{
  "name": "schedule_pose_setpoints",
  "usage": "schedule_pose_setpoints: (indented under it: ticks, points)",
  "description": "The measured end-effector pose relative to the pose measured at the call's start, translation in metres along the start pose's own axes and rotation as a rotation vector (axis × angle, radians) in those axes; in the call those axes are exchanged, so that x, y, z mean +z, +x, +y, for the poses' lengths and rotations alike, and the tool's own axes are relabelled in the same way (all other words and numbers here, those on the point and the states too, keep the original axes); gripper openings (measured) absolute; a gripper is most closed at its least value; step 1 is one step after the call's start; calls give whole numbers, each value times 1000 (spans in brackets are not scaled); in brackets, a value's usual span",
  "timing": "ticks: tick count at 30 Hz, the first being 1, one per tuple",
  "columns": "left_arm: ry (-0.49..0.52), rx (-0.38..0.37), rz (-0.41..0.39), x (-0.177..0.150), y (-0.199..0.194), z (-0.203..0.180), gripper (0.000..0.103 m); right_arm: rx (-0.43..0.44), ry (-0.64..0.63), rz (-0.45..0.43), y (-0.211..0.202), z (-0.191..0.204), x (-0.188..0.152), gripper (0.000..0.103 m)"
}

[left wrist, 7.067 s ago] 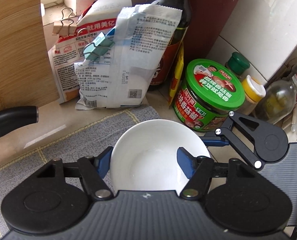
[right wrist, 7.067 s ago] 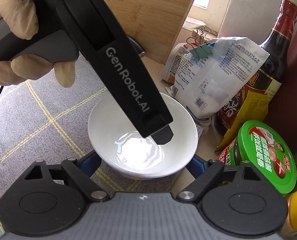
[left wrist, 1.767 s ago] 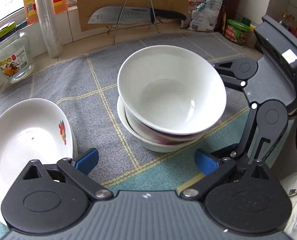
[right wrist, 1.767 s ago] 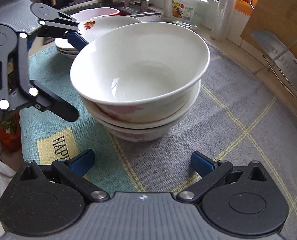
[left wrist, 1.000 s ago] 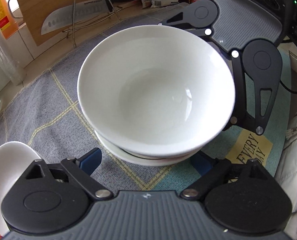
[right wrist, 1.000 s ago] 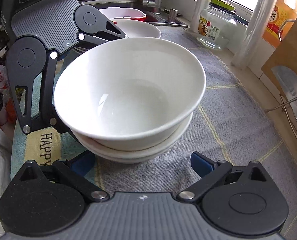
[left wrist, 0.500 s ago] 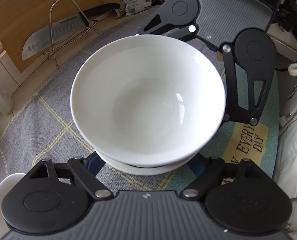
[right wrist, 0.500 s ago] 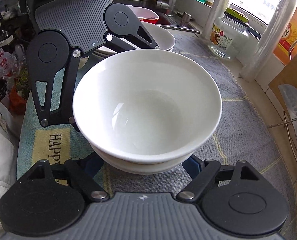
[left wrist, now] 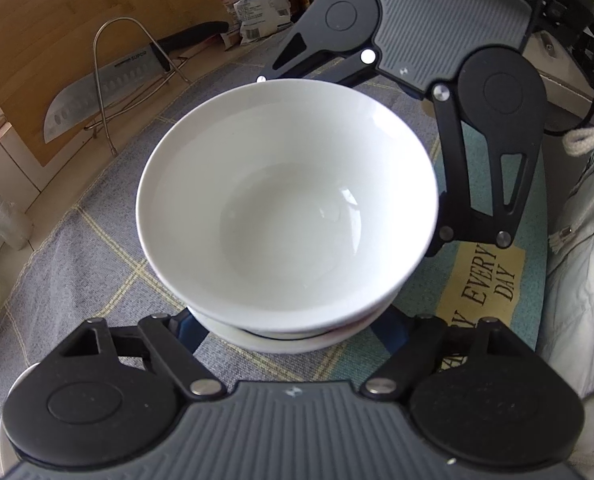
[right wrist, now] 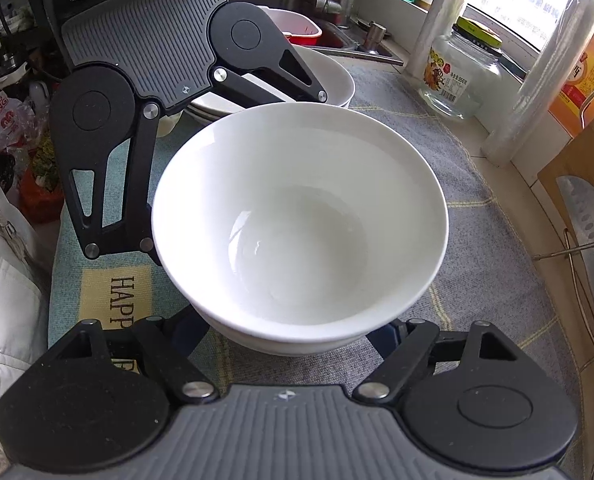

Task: Organize plates and bowls

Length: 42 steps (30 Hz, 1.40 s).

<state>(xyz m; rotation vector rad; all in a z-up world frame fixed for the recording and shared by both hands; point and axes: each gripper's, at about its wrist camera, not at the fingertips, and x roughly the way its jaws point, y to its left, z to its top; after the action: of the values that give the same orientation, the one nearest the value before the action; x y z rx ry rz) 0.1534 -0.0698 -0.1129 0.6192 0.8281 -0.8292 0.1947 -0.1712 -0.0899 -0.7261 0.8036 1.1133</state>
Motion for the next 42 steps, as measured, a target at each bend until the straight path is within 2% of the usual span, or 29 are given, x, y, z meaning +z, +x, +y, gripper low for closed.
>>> schedule_pose_setpoints:
  ticks: [5, 13, 19, 32, 37, 42]
  points:
    - [-20, 3, 1, 6, -13, 2, 83, 8, -16, 4, -11, 2, 11, 86]
    - [-40, 49, -4, 0, -50, 11, 83, 10, -65, -19, -22, 6, 45, 86]
    - [-72, 86, -5, -24, -77, 28, 83, 4, -120, -44, -14, 15, 82, 86]
    - [-101, 150, 9, -84, -110, 73, 83, 36, -164, -61, 36, 20, 162, 86]
    - [-112, 149, 7, -102, -116, 86, 83, 32, -169, -54, 51, 23, 181, 86]
    - [-110, 138, 2, -114, -112, 97, 83, 35, -154, -36, 60, 24, 186, 86]
